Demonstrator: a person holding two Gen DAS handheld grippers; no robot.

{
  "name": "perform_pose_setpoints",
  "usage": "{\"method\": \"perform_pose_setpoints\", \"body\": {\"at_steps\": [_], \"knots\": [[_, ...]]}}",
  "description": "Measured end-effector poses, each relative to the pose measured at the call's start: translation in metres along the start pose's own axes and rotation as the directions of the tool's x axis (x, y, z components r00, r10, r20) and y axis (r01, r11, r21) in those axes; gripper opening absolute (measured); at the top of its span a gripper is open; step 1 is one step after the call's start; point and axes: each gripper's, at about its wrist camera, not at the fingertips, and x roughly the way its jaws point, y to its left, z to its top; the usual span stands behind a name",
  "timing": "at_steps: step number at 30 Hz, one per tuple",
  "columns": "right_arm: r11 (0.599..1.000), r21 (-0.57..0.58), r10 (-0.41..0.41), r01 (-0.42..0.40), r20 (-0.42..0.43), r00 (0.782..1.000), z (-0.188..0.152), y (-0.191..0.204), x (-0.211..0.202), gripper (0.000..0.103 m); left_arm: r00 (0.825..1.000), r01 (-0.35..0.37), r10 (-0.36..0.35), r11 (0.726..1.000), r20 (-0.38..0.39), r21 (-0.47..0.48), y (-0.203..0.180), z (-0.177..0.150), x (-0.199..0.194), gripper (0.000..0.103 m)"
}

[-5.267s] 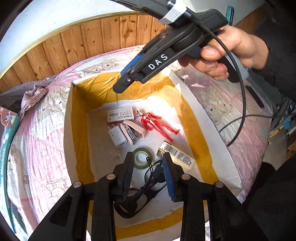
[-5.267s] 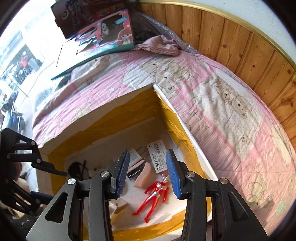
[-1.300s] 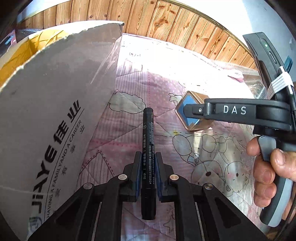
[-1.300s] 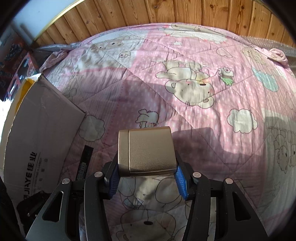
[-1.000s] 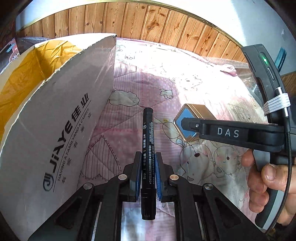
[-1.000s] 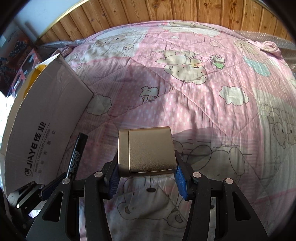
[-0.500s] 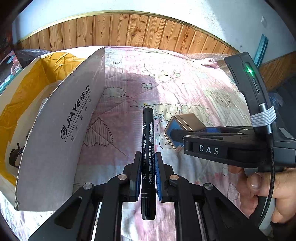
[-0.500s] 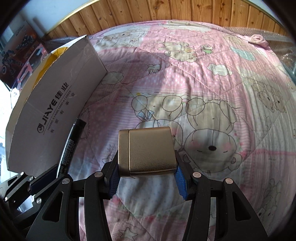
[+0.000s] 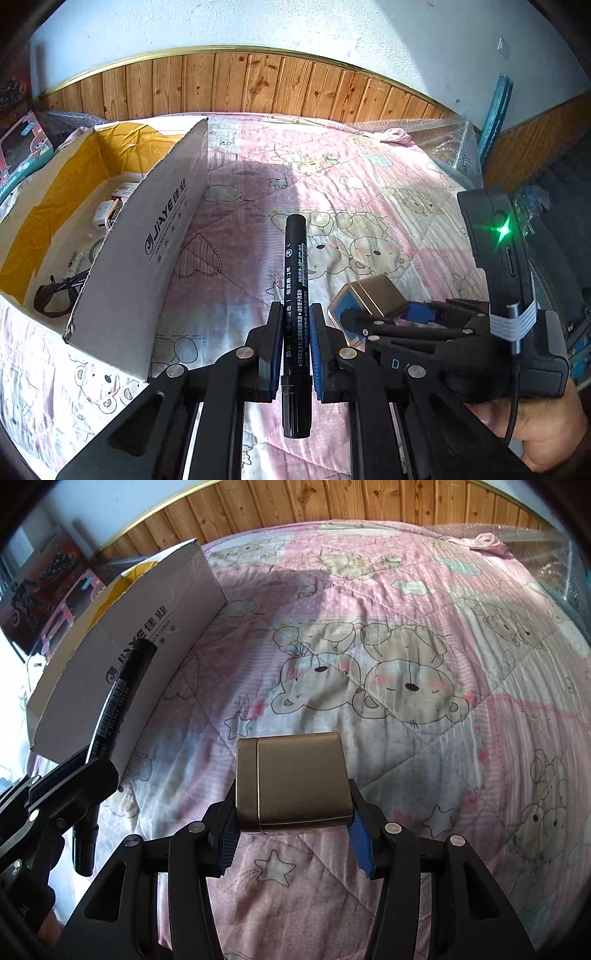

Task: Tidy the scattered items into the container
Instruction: 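Lift and carry the gold cube and black marker over the box with both tools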

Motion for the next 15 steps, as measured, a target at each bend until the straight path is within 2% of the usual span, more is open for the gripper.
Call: {"method": "perform_pose_setpoints", "body": {"at_steps": [10,15], "knots": [[1.000,-0.009,-0.005,0.005,0.045,0.999,-0.027,0.020,-0.029,0.054,0.998,0.057,-0.058,0.998,0.003,0.024,-0.010,-0.013,-0.018,0.014],[0.999,-0.032,0.009,-0.007,0.056,0.998,-0.030,0.036,-0.040,0.054,0.996,0.079,-0.079,0.997,0.041,0.018,-0.008,-0.011,-0.034,0.014]]}}
